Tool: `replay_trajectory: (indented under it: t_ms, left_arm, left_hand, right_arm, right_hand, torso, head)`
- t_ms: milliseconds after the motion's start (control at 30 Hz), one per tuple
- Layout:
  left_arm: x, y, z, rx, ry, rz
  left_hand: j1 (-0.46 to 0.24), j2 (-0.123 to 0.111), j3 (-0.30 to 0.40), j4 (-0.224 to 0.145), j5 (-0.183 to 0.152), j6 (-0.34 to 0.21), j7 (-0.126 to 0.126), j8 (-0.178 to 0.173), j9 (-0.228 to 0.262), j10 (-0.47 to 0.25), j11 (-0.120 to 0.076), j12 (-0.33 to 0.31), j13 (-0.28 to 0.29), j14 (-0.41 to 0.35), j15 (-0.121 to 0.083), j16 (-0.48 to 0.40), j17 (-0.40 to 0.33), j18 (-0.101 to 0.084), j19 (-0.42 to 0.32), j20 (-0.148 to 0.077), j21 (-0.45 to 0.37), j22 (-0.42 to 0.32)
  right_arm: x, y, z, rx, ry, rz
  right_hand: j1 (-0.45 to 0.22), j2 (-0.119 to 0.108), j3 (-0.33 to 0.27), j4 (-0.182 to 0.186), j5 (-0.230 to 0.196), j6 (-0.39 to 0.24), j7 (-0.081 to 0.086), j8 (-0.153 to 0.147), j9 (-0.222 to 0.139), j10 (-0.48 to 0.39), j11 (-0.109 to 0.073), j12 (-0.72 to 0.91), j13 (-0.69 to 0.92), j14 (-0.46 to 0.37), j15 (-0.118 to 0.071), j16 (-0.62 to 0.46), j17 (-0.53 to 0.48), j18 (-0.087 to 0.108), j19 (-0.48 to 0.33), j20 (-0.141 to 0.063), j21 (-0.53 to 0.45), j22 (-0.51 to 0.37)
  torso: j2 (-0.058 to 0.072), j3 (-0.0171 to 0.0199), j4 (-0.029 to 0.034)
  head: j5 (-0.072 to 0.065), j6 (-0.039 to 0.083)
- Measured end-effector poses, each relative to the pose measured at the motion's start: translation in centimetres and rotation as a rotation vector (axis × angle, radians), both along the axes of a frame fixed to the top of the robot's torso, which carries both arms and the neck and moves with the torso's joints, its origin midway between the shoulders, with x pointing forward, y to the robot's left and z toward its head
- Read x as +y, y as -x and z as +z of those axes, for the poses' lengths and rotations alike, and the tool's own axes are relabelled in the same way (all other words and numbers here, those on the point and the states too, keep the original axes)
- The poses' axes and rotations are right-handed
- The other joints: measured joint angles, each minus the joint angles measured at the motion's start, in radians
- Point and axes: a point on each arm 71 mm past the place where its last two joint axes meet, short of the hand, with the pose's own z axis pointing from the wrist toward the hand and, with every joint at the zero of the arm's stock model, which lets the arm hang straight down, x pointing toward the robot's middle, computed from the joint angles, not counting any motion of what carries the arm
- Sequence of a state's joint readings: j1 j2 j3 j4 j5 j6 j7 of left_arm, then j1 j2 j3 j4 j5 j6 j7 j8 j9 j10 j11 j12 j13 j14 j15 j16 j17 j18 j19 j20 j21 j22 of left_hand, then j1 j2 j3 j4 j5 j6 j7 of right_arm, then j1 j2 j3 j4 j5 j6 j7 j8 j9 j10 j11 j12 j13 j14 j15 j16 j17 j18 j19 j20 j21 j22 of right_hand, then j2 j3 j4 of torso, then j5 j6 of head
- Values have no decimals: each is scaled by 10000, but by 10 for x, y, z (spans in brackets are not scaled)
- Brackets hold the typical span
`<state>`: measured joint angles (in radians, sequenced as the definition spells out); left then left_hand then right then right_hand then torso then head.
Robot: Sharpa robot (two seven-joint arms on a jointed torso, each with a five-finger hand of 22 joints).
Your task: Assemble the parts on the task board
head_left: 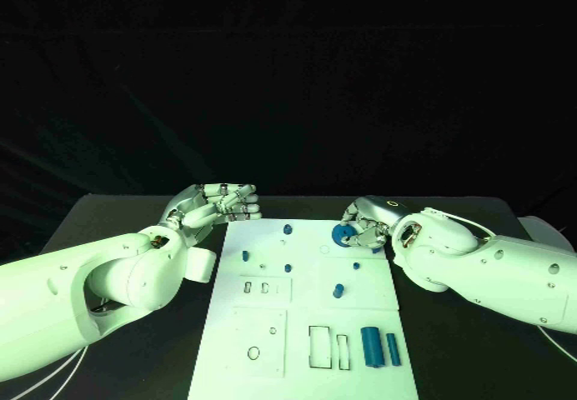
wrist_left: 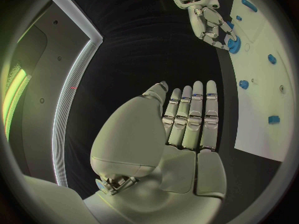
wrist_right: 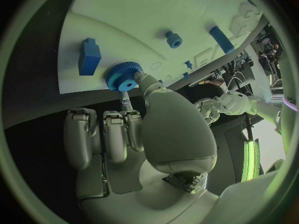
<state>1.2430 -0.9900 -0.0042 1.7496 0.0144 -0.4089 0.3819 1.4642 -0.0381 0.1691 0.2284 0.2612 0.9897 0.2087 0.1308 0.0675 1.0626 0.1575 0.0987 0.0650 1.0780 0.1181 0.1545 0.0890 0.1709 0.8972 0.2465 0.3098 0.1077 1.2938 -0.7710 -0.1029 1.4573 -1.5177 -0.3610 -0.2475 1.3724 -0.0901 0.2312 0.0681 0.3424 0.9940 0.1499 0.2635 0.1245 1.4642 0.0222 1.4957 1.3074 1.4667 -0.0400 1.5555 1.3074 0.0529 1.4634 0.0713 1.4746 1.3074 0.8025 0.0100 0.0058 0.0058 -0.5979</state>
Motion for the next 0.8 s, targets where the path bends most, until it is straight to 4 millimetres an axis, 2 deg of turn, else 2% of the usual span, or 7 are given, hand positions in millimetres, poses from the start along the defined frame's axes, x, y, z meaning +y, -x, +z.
replay_trajectory:
  t_ms: [100, 267, 600, 800]
  left_arm:
    - [0, 0, 0, 6, -3, 1]
    - [0, 0, 0, 20, -9, 4]
    - [-3, 0, 0, 33, 8, -59]
    - [-4, 0, 0, 36, 17, -90]
  left_hand:
    - [0, 0, 0, 0, 0, 0, 0, 0, 0, 0, 0, 0, 0, 0, 0, 0, 0, 1, 0, 0, 0, 0]
    - [0, 0, 0, 0, 0, 0, 0, 0, 0, 0, 0, 0, 0, 0, 0, 0, 0, 1, 0, 0, 0, 0]
    - [0, 0, 0, 0, 0, 0, 0, 0, 0, 0, 0, 0, 0, 0, 0, 0, 0, 0, 0, 0, 0, 1]
    - [0, 0, 39, -39, 0, 0, 0, 0, 0, 0, 0, -37, 0, 0, 0, -67, 0, 0, 0, 0, 0, -11]
  right_arm:
    - [4, 4, 2, -183, -60, 142]
    - [20, 15, 10, -641, -175, 659]
    - [75, 28, 21, -1362, -343, 1845]
    - [102, 27, 20, -1557, -294, 2179]
  right_hand:
    - [-1, 2, 23, 8, 2, -1, -1, 0, -1, 0, 0, 0, 0, 0, 0, 0, 0, -116, 0, 0, 43, 0]
    - [-5, 6, 23, 8, 3, -2, -2, 0, -1, 0, 0, 0, 0, -1, 1, 0, 0, -118, 0, 0, 106, 0]
    - [-35, 31, 36, -5, 0, -5, -5, 0, -1, 0, 1, -1, 0, -1, 2, 0, -1, -120, -1, 0, 144, 7]
    - [-53, 47, 54, -16, -5, -7, -7, 0, -1, 0, 2, -1, -1, -2, 2, -1, -1, -119, 34, -35, 144, 6]
  torso:
    - [0, 0, 0]
    - [-1, -2, -6]
    - [0, -6, 6]
    - [12, -8, 13]
  head:
    - [3, 14]
    - [3, 35]
    - [21, 44]
    - [27, 67]
